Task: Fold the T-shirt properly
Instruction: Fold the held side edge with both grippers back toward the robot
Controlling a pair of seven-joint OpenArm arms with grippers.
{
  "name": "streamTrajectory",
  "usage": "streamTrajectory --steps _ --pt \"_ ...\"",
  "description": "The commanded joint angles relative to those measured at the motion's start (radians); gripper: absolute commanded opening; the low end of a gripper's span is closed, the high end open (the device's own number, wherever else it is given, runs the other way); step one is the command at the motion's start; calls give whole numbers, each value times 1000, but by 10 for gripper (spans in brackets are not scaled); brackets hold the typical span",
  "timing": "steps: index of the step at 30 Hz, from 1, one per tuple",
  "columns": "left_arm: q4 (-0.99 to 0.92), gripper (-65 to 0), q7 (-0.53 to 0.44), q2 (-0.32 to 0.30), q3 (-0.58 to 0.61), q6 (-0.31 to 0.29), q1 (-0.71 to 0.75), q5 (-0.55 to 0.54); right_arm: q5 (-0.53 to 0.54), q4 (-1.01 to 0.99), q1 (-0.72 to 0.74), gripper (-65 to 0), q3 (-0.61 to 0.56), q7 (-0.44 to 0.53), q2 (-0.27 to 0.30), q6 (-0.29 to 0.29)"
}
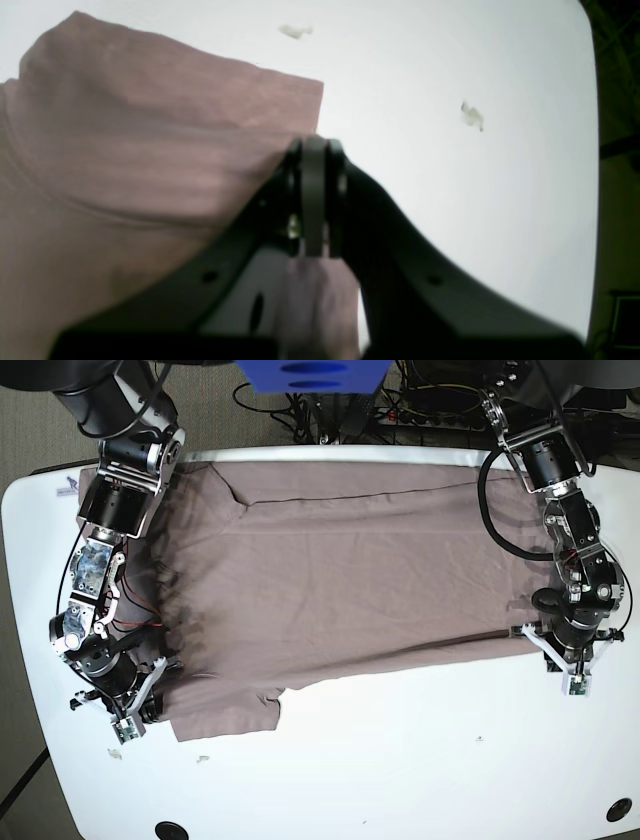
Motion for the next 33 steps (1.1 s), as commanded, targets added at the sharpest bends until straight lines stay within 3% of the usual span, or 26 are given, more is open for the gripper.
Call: streamTrajectory --steps 1,22,33 --pt "29 -644 -12 -11 -6 2 -10 -3 17 26 26 -648 4 25 12 -7" --pt "28 -641 -11 -4 -4 4 -25 -3 16 44 18 -650 21 27 14 -7" --pt "117 -641 -6 1 -6 4 29 -6 18 160 -42 -650 35 4 26 -7"
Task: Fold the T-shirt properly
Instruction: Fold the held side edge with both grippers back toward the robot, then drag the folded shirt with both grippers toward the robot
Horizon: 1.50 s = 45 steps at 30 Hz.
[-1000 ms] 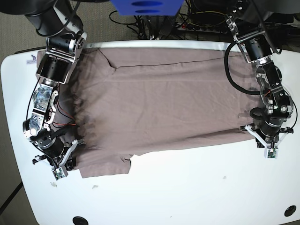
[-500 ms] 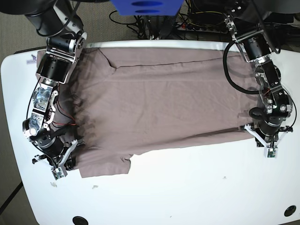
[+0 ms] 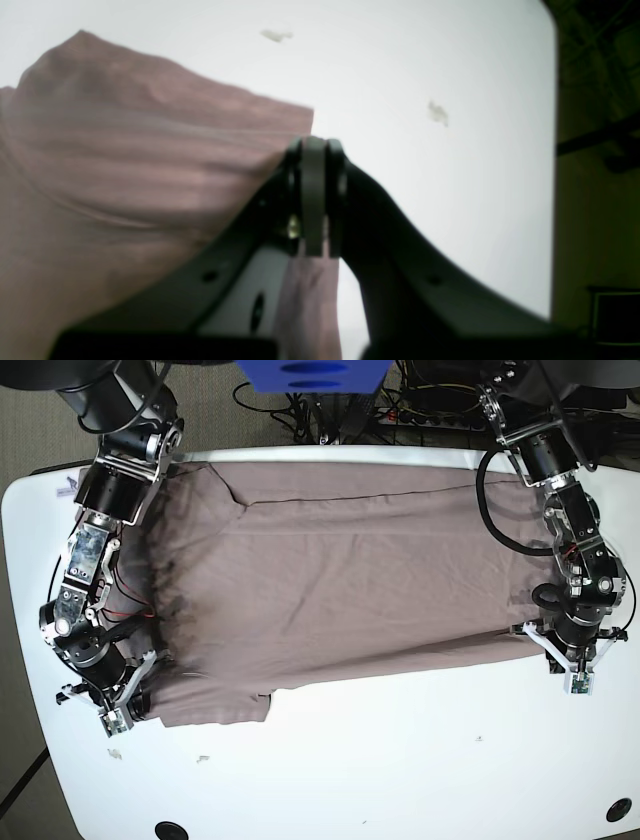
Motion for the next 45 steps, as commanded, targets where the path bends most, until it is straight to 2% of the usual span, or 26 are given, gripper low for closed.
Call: streamTrajectory --steps 1,11,23,31,45 --pt "42 -641 -14 -10 0 4 -2 -5 11 50 14 -650 6 12 15 -8" --pt "129 -640 -1 1 -6 4 73 -18 21 151 -51 -650 5 -31 15 -8" --pt "294 -638 25 16 -8 4 187 -64 48 291 -177 -649 17 -14 7 -8" --pt "346 -637 34 19 -11 6 250 -96 40 295 -211 -649 36 -15 6 -8" --pt "327 -634 24 19 -29 1 276 -128 34 279 -209 -650 33 -19 5 -8"
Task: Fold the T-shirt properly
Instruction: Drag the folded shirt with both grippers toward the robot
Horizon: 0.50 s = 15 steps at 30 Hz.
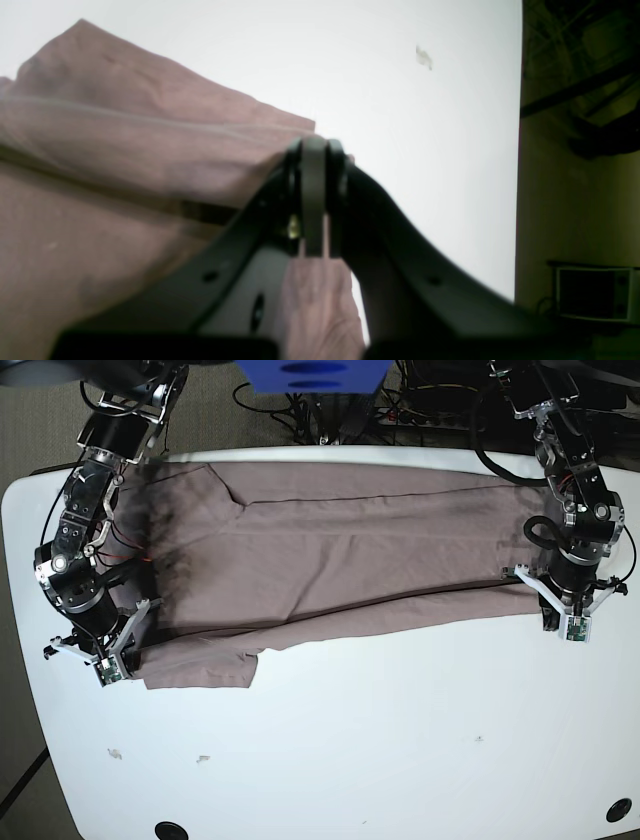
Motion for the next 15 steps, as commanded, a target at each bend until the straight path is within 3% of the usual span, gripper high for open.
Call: streamTrajectory --steps 1,15 --pt "11 -634 -20 -11 -9 2 -4 -14 5 14 20 -650 0 23 13 -7" --pt "24 -634 -11 -16 -2 3 5 -2 7 21 3 -650 6 23 18 -7"
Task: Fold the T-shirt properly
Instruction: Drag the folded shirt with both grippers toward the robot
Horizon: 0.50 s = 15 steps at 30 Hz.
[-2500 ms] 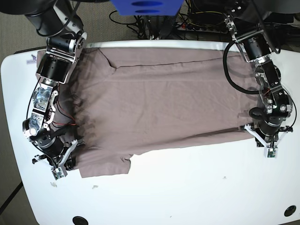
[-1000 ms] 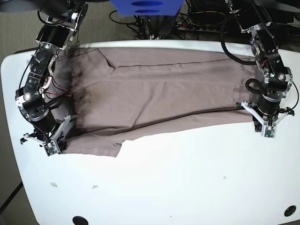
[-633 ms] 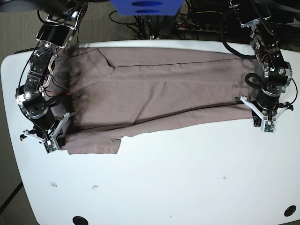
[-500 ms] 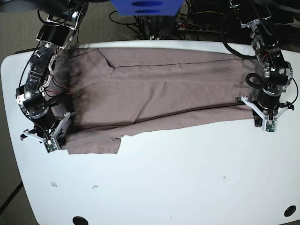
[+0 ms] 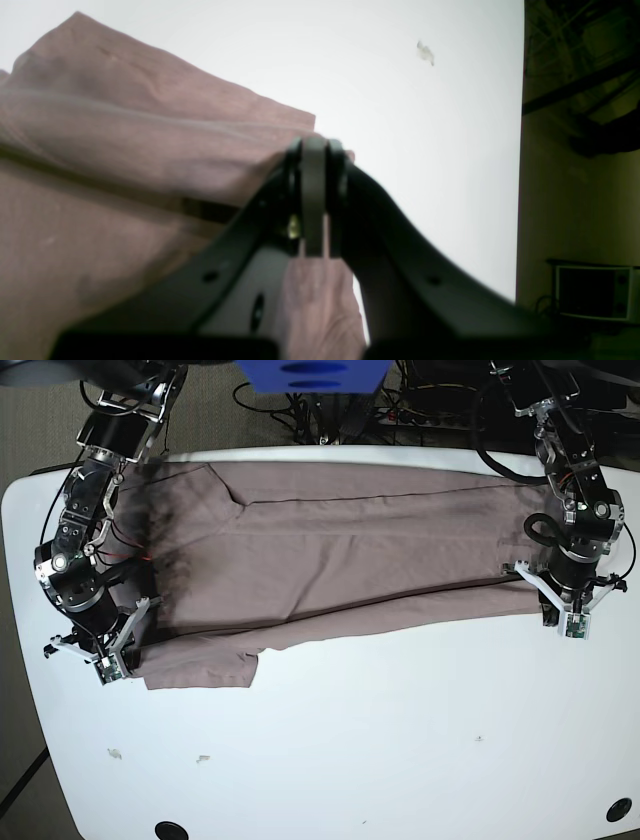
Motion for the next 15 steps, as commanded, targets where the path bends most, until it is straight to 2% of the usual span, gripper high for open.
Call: streamTrajectory --steps 1,15 --pt "22 -635 -16 -14 -2 3 -5 -6 6 19 4 -650 8 23 15 -7" --pt "25 -634 -14 -12 -2 3 -2 -6 13 121 -72 -650 6 22 15 -7"
